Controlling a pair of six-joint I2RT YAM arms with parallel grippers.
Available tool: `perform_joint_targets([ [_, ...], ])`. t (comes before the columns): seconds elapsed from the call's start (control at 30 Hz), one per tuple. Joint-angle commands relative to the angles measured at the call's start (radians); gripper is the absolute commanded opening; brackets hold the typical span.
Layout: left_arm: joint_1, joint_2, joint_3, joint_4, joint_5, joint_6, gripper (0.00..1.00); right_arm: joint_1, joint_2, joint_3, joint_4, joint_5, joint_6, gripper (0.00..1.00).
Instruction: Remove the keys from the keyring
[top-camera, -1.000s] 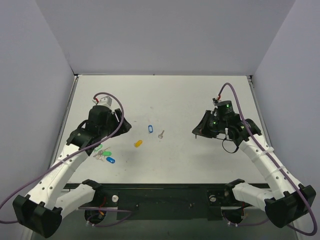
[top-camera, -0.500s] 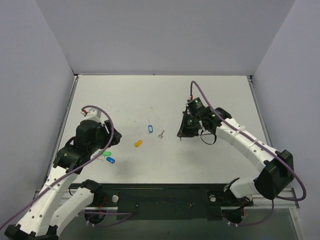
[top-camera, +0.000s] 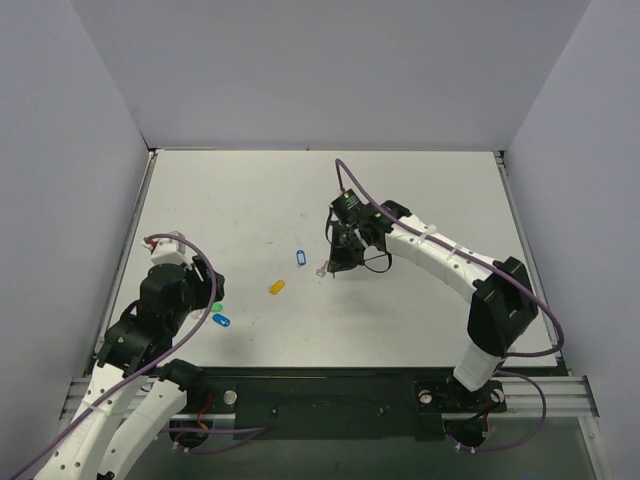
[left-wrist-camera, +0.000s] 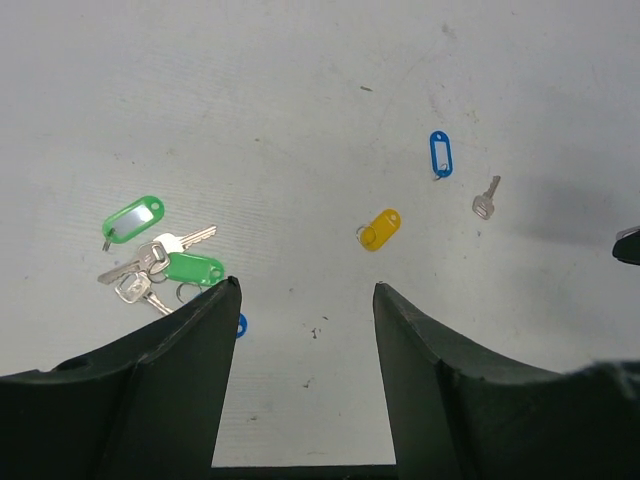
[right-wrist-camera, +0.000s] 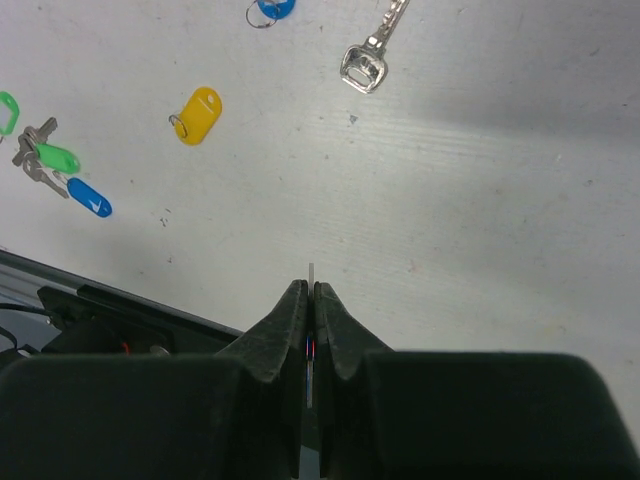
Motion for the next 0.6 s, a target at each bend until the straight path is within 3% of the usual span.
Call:
perform_joint_targets([
  [0.0, 0.018, -0.009, -0.001, 0.067, -0.034, 0.045, 0.65, 0.036, 0.076, 0.086, -0.055, 0.015, 0.001, 0.00],
  [0.43, 0.073, -0.019, -0.007, 0.081, 0.024, 0.069, 0.64, 0.056, 0.237, 0.247, -0.073, -0.003, 0.001, 0.00],
  [0.5, 0.075, -0.019, -0.009, 0.084, 0.029, 0.069, 0.64, 0.057, 0.251, 0.269, -0.070, -0.009, 0.001, 0.08],
  [0.57, 0.075, -0.019, -0.010, 0.086, 0.039, 0.070, 0.64, 0.059, 0.259, 0.279, -0.070, -0.015, -0.003, 0.27],
])
